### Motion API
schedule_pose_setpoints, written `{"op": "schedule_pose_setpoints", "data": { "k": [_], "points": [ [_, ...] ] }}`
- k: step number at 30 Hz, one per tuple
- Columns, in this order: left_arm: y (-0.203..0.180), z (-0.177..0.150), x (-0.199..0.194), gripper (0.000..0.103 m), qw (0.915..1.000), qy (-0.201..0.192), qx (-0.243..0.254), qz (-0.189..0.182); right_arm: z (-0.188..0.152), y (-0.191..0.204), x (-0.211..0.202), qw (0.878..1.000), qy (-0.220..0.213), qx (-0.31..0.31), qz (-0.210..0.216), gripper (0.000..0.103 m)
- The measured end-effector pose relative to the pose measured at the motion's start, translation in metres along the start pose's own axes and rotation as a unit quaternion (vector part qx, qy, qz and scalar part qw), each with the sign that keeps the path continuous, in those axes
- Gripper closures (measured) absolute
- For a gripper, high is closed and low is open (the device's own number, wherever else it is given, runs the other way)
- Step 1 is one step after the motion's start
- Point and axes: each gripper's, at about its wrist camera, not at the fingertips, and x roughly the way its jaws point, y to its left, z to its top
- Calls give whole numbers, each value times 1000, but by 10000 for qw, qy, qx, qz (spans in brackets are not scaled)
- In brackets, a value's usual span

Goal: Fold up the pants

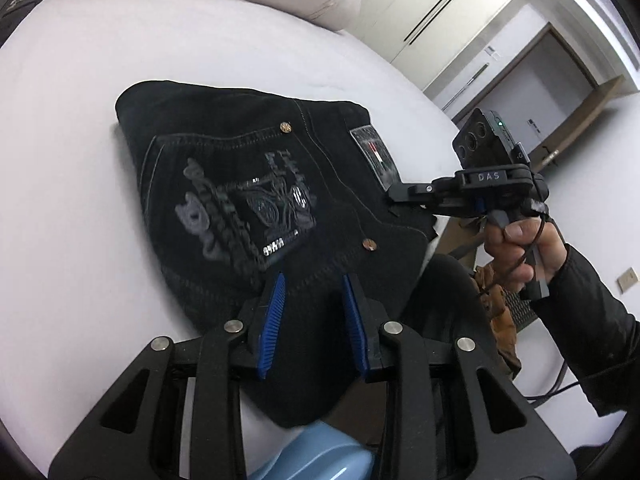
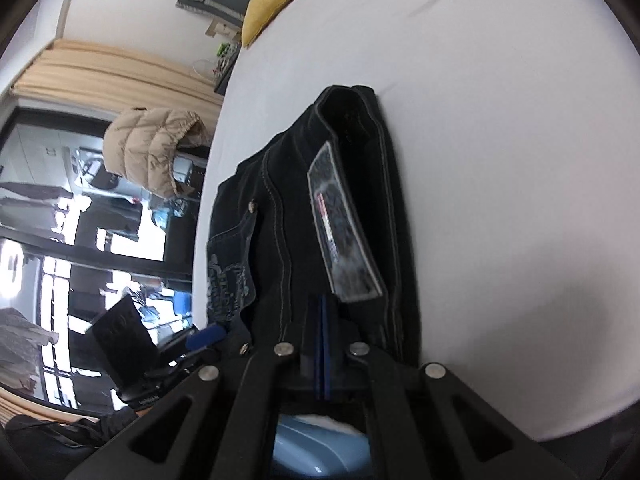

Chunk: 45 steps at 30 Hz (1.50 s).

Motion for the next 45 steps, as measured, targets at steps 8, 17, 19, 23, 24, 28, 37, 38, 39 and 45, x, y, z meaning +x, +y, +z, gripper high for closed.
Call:
{"op": "schedule_pose_setpoints", "data": {
  "k": [8, 17, 19, 23, 24, 28, 37, 38, 39, 45],
  "points": [
    [4, -14, 4, 75, 9992, -28, -200, -340, -15, 39, 5, 9954, 129, -271, 907, 96],
    [14, -13, 11, 75, 9975, -45, -363, -603, -32, -4, 26, 9952, 462, 277, 820, 103],
    [20, -14, 6, 75, 9963, -60, -458, -728, -34, -13, 21, 9948, 389, 360, 869, 103],
    [29, -17, -9, 74, 9941, -125, -583, -904, -40, -24, 5, 9944, 120, 427, 956, 103],
    [30, -17, -15, 74, 9938, -155, -608, -916, -40, -28, -5, 9937, -39, 465, 1023, 103],
    [41, -13, -49, 74, 9923, -454, -785, -839, -35, -31, -50, 9936, -594, 429, 856, 54],
    [106, 17, -29, 23, 9673, -547, -2183, -1167, 19, -24, -29, 9946, -455, 261, 893, 17],
    [112, 19, -20, 23, 9619, -464, -2372, -1278, 25, -24, -19, 9958, -317, 269, 820, 19],
    [114, 21, -15, 23, 9597, -444, -2430, -1342, 33, -25, -9, 9966, -175, 279, 759, 20],
    [114, 43, 3, 25, 9578, -131, -2443, -1510, 49, -15, 16, 9968, 225, 149, 756, 27]
  ]
}}
